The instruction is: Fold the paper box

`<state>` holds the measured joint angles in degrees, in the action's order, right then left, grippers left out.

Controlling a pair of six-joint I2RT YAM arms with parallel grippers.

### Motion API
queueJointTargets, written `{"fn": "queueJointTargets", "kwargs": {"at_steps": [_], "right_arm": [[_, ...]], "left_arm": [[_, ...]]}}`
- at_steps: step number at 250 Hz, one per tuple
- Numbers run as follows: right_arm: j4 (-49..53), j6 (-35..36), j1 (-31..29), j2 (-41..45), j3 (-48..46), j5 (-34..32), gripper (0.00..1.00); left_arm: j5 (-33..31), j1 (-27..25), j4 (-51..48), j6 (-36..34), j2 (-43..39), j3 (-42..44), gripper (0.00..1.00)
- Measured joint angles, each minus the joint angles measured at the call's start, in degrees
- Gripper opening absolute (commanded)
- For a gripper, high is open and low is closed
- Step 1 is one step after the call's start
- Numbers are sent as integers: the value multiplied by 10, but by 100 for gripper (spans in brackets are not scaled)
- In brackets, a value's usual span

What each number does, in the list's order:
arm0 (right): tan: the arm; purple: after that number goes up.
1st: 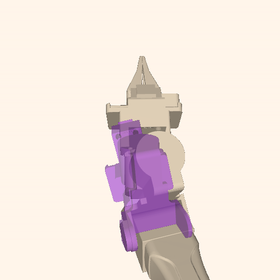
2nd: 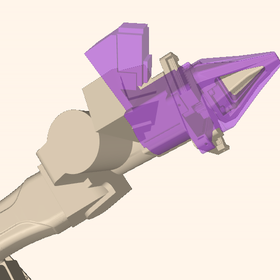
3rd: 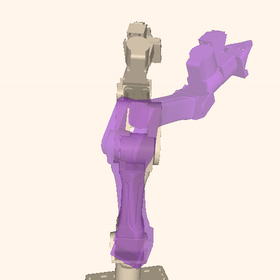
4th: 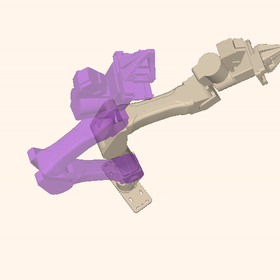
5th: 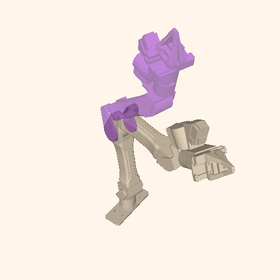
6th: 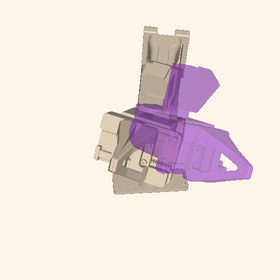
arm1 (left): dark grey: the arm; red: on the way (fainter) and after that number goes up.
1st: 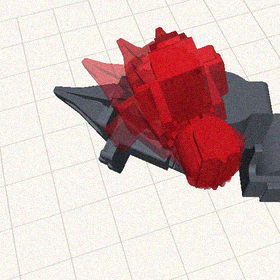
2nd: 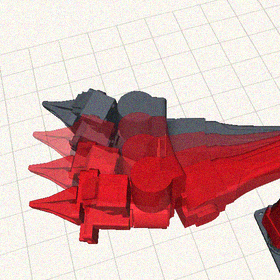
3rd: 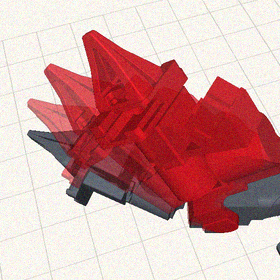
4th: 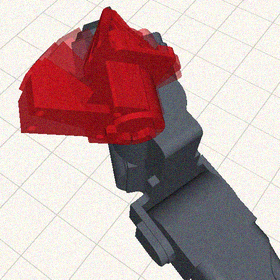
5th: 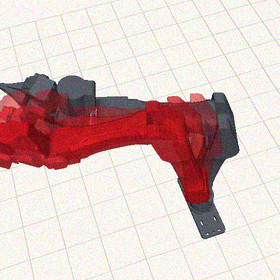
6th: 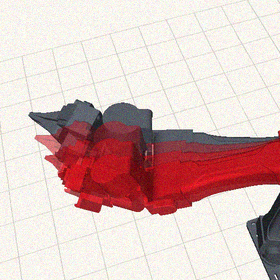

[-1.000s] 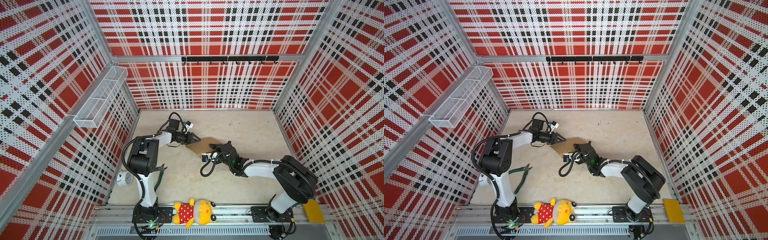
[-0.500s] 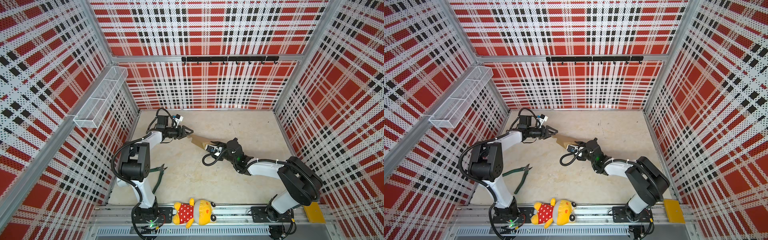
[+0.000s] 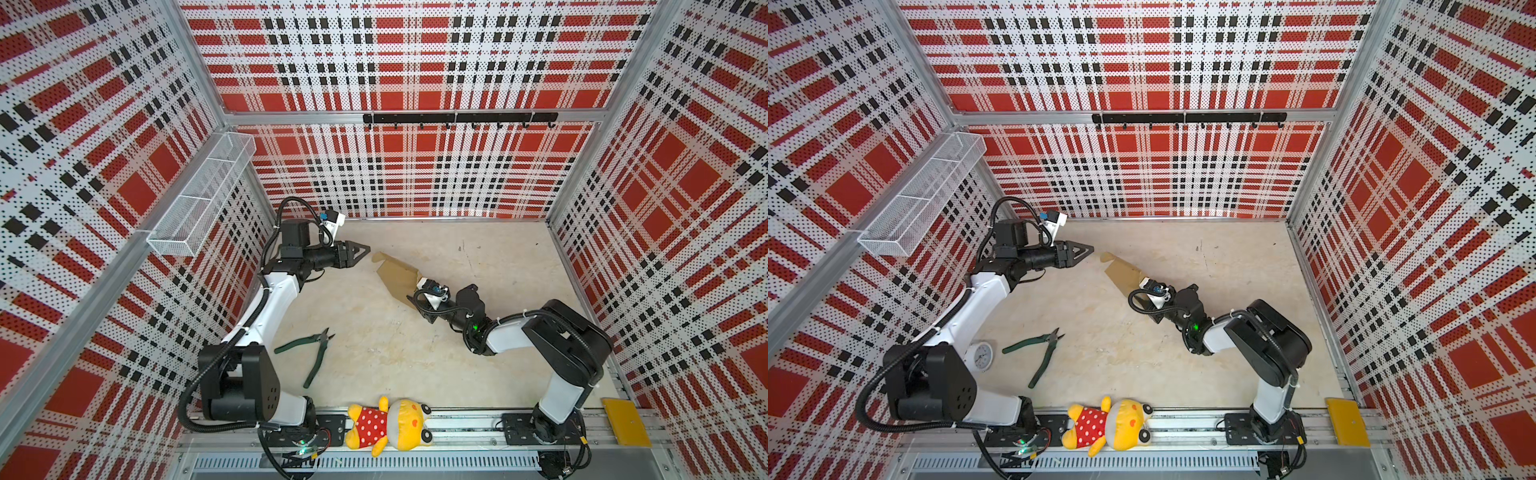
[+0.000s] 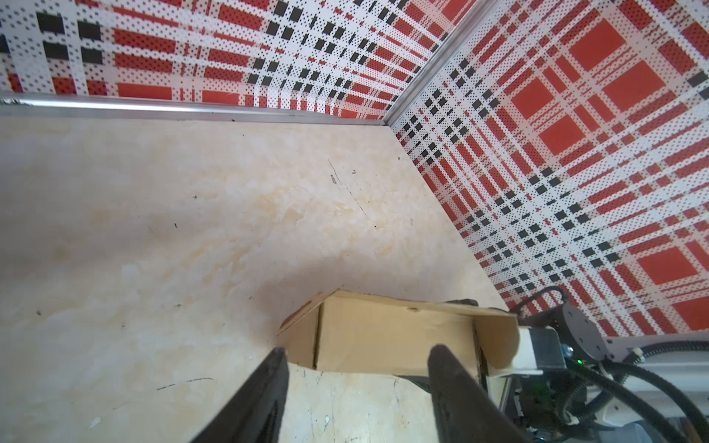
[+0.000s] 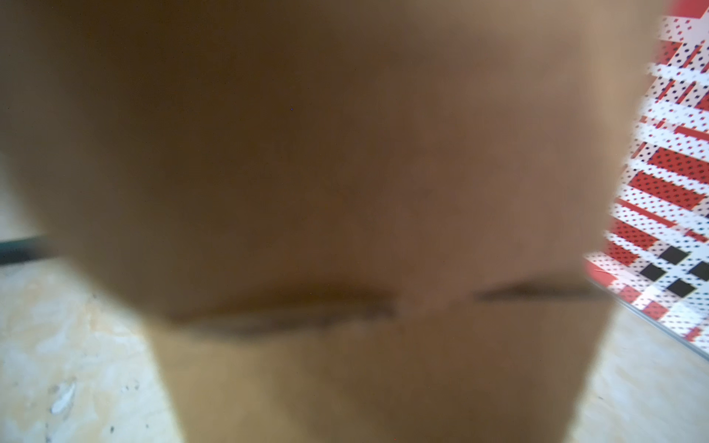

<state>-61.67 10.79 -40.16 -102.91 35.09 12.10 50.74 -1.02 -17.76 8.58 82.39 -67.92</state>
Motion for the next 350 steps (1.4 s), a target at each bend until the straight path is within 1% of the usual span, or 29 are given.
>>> {"fn": "queueJointTargets", "kwargs": {"at_steps": [62, 99, 159, 185, 203, 260, 284, 323, 350], "right_arm": [[-76, -60, 0, -58, 3, 27, 52], [-107, -79, 0, -96, 13, 31, 53], [-140, -94, 0, -130, 32, 40, 60], [-153, -93, 0, -137, 35, 43, 64], [-154, -92, 0, -141, 35, 43, 68], [-158, -88, 0, -141, 35, 43, 72], [-158, -86, 0, -138, 30, 42, 79], [-157, -74, 1, -113, -1, 39, 83], [-158, -68, 1, -77, -28, 37, 84]], "left_arm": [[-45, 2, -44, -45, -2, 0, 62], [-75, 3, -59, -73, -2, 0, 63], [-110, 3, -60, -91, -2, 12, 65], [-120, 2, -59, -95, 1, 14, 71], [-125, -1, -59, -95, 5, 15, 74], [-132, -18, -59, -96, 21, 15, 75], [-133, -27, -62, -101, 27, 14, 76], [-133, -33, -67, -104, 42, 5, 76], [-135, -38, -76, -109, 54, -7, 76]]}}
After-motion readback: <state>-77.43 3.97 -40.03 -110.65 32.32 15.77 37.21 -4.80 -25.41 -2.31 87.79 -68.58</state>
